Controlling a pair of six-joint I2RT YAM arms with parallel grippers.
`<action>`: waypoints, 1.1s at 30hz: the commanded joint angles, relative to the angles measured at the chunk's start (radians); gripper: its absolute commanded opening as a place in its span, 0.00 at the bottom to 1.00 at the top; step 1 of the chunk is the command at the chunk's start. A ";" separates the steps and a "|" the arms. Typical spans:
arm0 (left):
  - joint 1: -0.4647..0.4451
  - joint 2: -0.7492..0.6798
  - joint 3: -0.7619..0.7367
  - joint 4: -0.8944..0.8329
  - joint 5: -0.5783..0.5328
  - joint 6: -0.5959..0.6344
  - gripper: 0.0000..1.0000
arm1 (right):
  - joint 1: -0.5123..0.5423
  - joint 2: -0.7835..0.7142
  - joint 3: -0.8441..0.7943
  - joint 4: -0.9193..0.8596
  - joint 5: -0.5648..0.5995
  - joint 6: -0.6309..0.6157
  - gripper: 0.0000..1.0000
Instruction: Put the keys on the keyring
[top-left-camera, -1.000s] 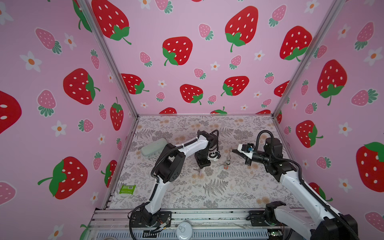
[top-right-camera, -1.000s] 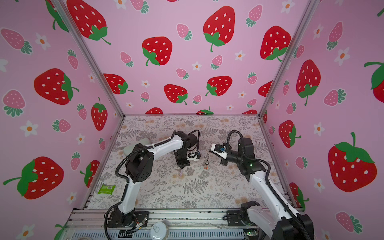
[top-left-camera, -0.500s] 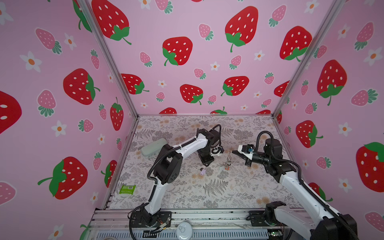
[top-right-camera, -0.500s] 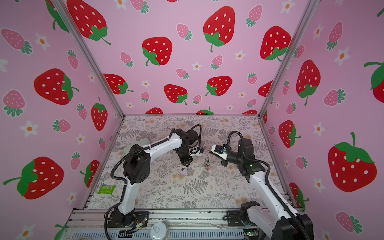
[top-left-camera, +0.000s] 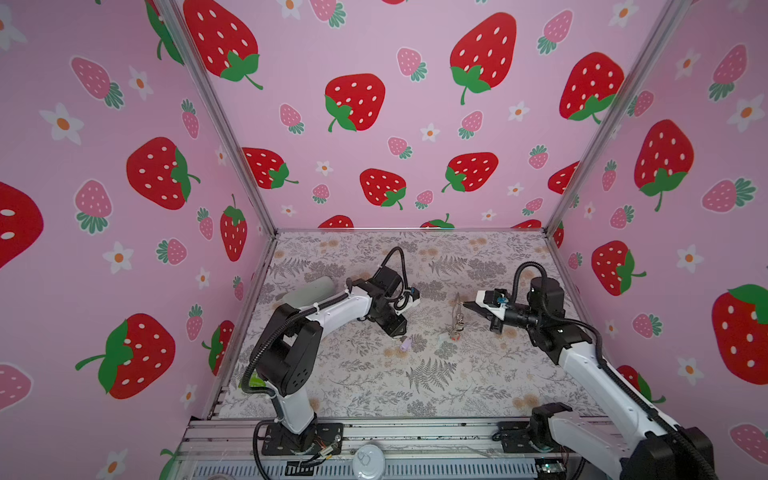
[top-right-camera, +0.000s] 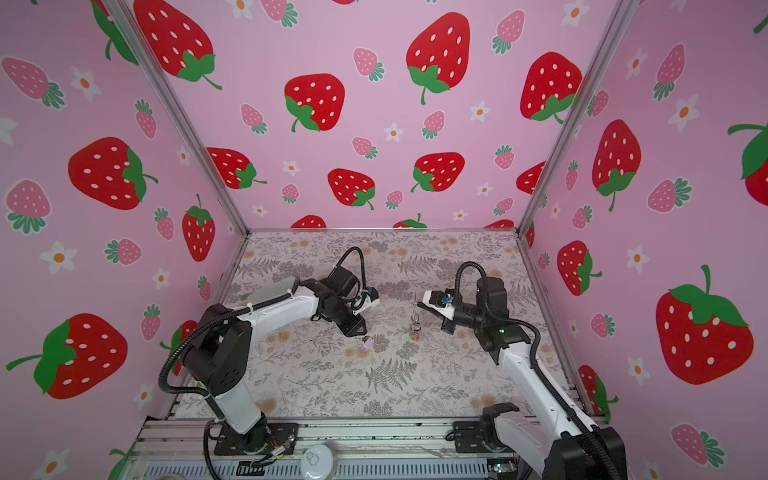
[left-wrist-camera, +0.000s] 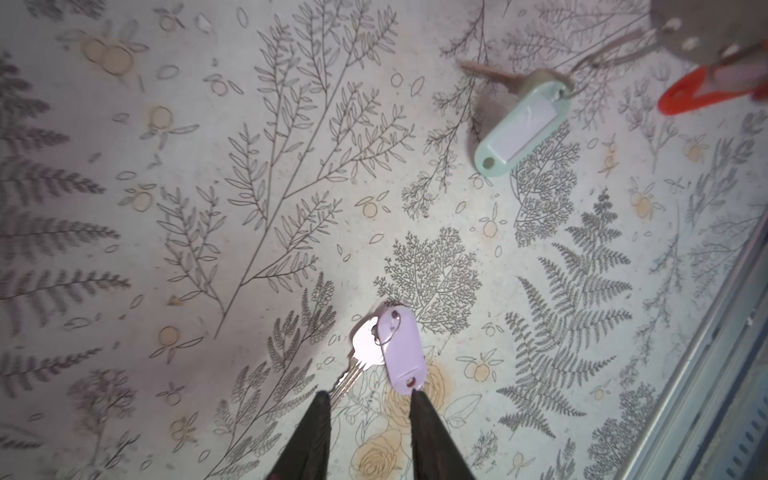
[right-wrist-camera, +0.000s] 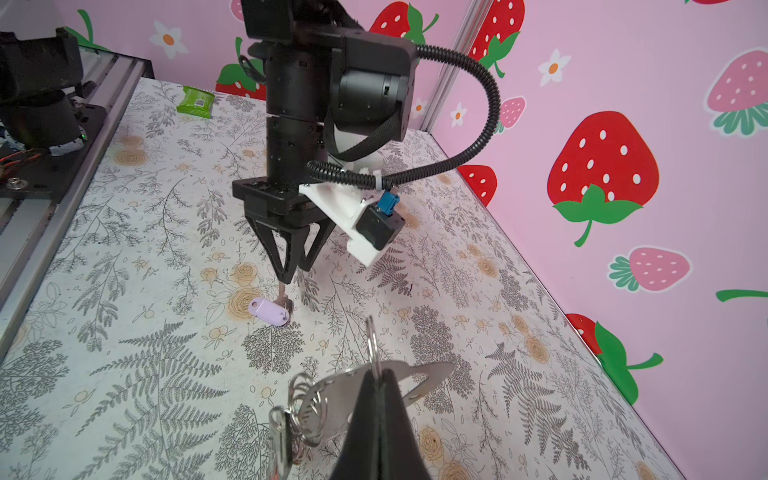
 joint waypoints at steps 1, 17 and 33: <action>-0.001 -0.025 -0.061 0.178 0.054 -0.011 0.36 | -0.005 -0.015 0.016 0.019 -0.037 -0.008 0.00; -0.003 -0.028 -0.188 0.364 0.058 0.056 0.36 | -0.005 -0.034 0.027 0.015 -0.033 0.011 0.00; -0.057 -0.056 -0.252 0.404 -0.054 0.000 0.38 | -0.005 -0.019 0.031 0.028 -0.051 0.004 0.00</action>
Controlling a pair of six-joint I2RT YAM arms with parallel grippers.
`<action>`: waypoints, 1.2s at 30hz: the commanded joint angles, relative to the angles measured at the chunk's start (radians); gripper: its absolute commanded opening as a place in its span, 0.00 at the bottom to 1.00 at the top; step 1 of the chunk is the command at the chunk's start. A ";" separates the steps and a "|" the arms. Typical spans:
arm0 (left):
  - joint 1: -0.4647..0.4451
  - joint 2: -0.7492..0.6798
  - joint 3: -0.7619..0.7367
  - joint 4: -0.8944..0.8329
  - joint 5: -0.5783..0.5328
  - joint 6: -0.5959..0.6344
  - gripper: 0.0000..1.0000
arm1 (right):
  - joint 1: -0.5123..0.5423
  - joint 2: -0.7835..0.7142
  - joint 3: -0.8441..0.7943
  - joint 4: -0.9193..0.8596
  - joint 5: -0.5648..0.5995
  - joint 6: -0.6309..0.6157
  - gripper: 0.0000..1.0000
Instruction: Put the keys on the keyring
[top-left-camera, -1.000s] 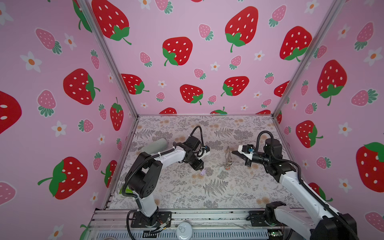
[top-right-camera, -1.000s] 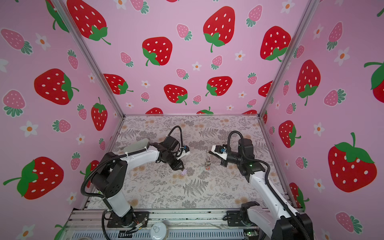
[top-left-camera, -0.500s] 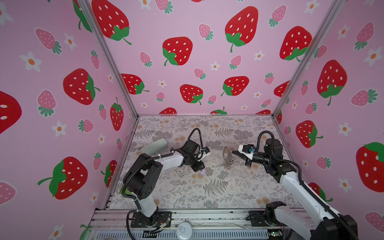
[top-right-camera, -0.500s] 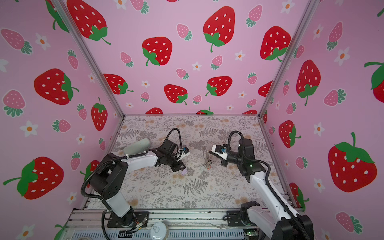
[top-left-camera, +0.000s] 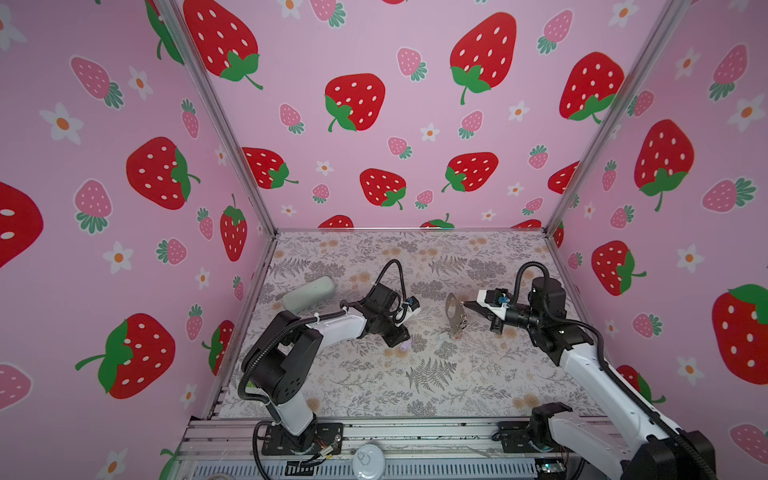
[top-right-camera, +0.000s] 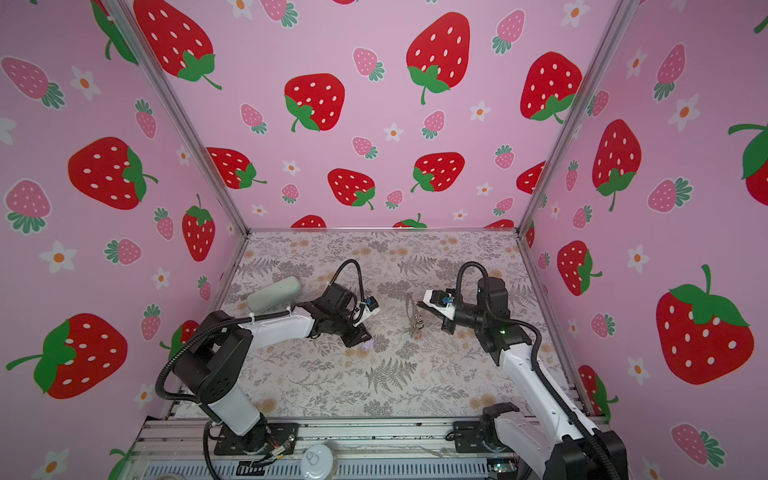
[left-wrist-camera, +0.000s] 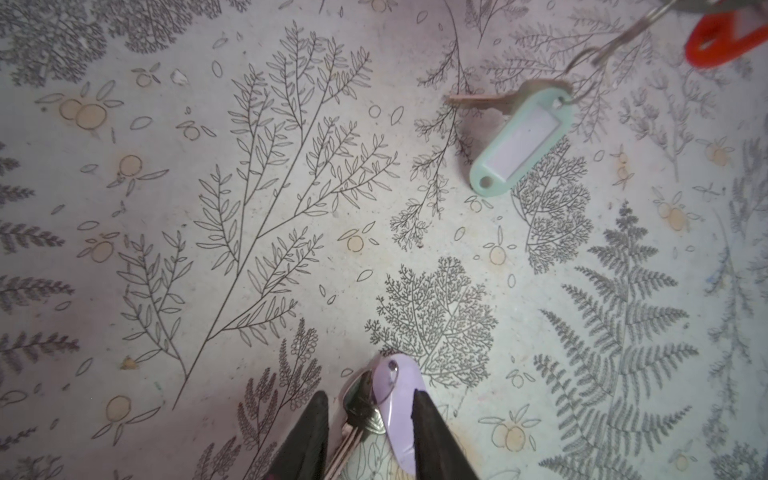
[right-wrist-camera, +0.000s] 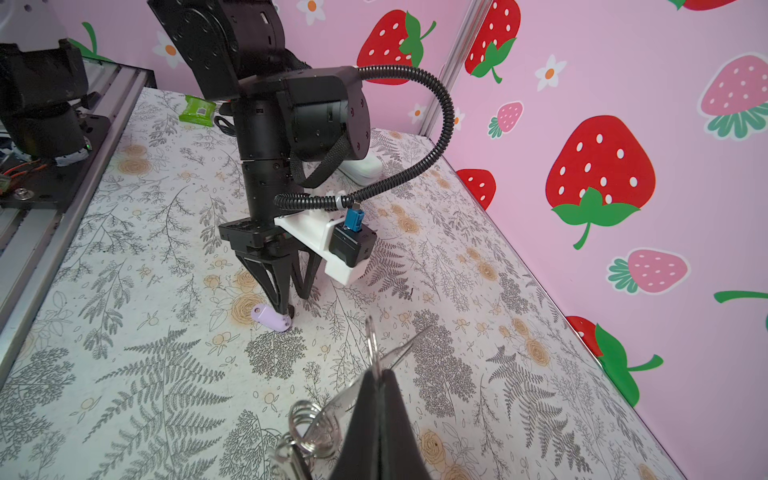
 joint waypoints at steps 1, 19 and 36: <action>-0.020 0.005 -0.023 0.039 -0.043 -0.008 0.38 | -0.005 -0.005 0.031 0.022 -0.044 -0.019 0.00; -0.032 0.035 -0.032 0.061 -0.055 -0.010 0.30 | -0.005 -0.012 0.022 0.017 -0.035 -0.028 0.00; -0.044 0.035 -0.042 0.058 -0.019 0.016 0.10 | -0.005 -0.006 0.024 0.020 -0.037 -0.029 0.00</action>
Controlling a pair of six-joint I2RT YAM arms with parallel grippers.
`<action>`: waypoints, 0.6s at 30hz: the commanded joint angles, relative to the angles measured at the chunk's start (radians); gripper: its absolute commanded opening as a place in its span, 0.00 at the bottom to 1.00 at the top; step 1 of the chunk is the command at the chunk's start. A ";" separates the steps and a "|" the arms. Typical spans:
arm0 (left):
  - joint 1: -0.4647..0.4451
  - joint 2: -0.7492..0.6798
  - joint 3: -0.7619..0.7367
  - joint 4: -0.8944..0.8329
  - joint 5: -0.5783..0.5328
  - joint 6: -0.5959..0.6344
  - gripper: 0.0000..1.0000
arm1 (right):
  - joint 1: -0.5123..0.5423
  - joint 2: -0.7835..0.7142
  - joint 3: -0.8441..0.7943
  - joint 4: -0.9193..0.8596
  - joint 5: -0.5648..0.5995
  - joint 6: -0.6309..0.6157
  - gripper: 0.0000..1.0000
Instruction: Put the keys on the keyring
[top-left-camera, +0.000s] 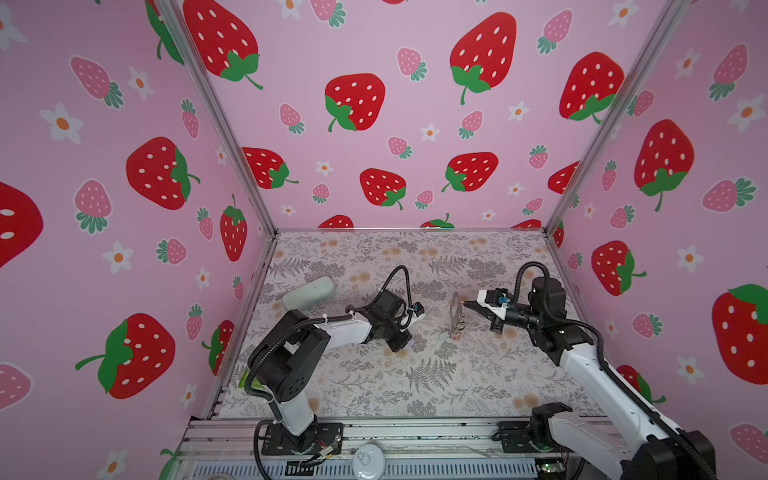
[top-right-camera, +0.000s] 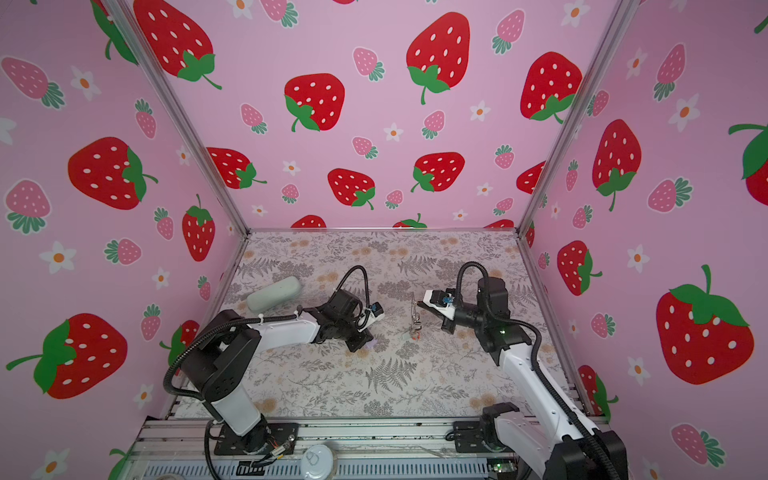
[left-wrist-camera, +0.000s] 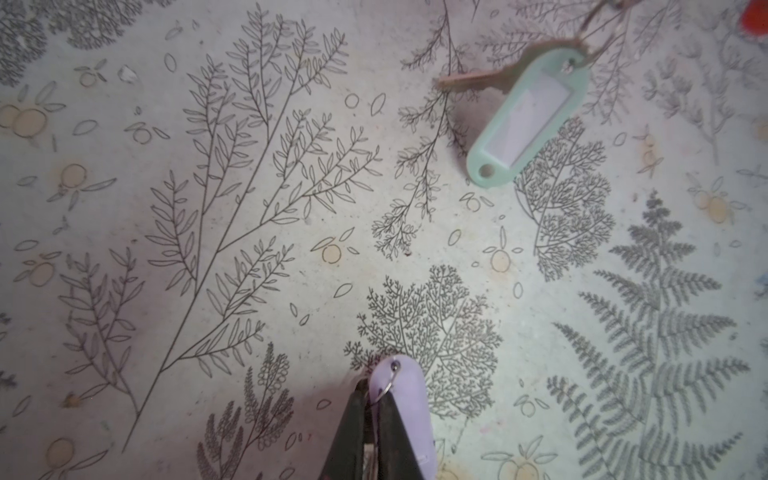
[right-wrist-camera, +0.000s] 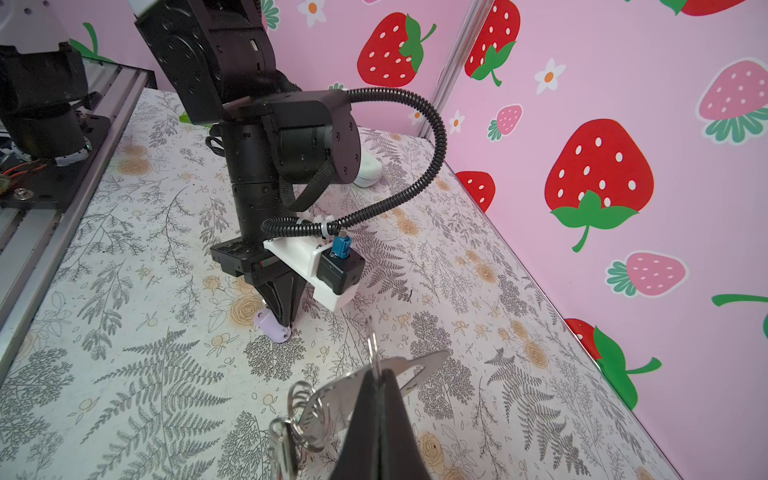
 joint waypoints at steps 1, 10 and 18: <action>-0.007 0.002 -0.011 -0.021 0.012 0.019 0.08 | -0.005 -0.006 0.021 0.019 -0.036 -0.026 0.00; -0.015 -0.029 -0.026 -0.007 0.008 0.044 0.08 | -0.005 -0.006 0.016 0.036 -0.042 -0.012 0.00; -0.037 -0.011 -0.027 0.012 -0.034 0.033 0.25 | -0.005 -0.008 0.015 0.039 -0.040 -0.011 0.00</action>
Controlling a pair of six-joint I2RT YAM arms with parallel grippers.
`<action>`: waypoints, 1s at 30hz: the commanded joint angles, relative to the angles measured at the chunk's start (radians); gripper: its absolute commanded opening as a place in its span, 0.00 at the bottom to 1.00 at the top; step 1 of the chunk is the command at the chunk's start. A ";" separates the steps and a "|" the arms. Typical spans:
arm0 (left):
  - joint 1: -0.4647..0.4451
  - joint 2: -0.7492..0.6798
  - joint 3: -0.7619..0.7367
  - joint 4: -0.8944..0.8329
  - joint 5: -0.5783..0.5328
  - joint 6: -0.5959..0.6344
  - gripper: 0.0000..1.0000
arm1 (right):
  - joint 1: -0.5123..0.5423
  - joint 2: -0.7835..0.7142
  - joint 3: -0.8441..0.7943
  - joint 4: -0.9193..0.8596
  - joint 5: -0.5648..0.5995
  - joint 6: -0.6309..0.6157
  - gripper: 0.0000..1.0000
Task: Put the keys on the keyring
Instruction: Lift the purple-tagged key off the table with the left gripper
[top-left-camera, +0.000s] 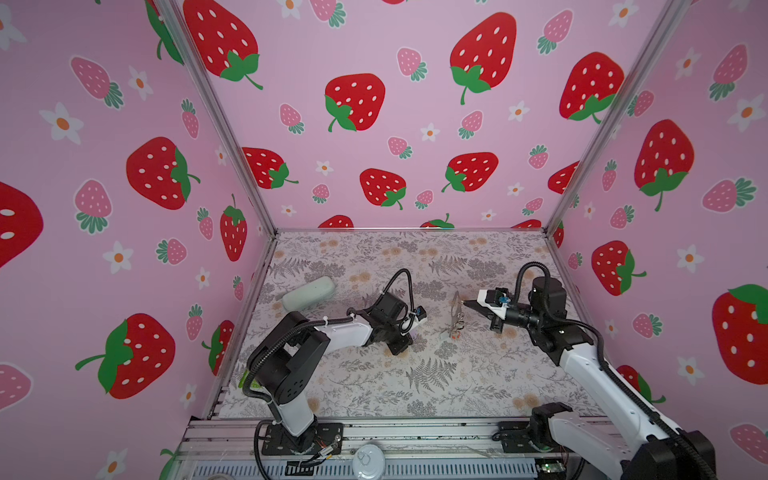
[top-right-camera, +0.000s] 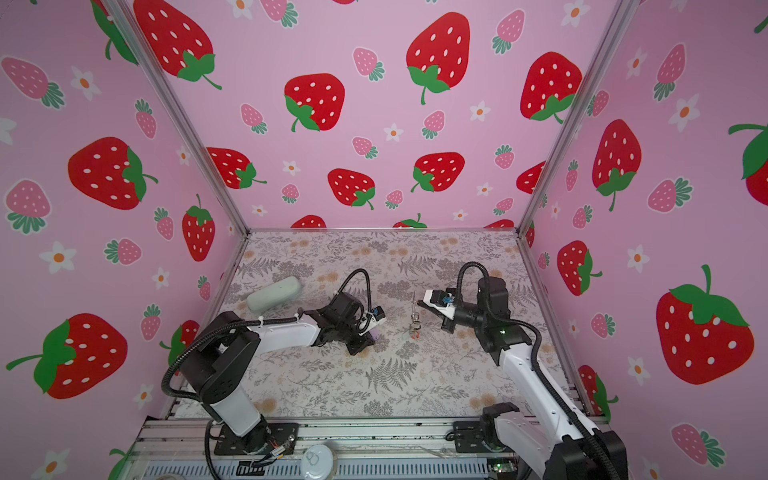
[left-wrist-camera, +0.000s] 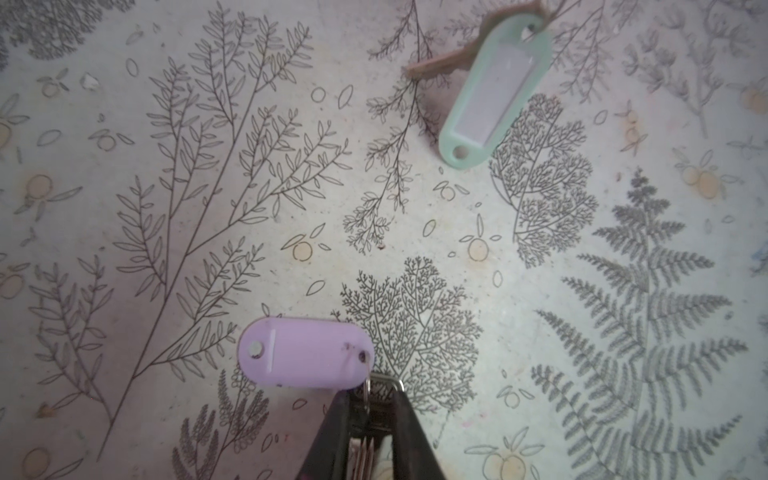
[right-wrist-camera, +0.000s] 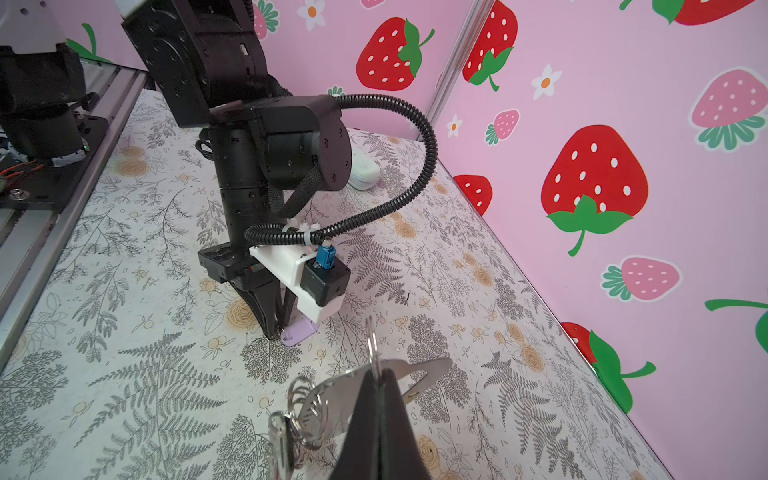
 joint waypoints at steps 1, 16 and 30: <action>-0.010 0.002 -0.007 0.001 -0.019 0.008 0.25 | -0.005 -0.008 0.016 0.024 -0.038 -0.011 0.00; -0.014 0.030 0.005 0.014 -0.060 -0.002 0.21 | -0.005 -0.006 0.018 0.024 -0.039 -0.010 0.00; -0.018 0.040 0.005 0.030 -0.040 -0.005 0.21 | -0.005 -0.005 0.016 0.030 -0.041 -0.004 0.00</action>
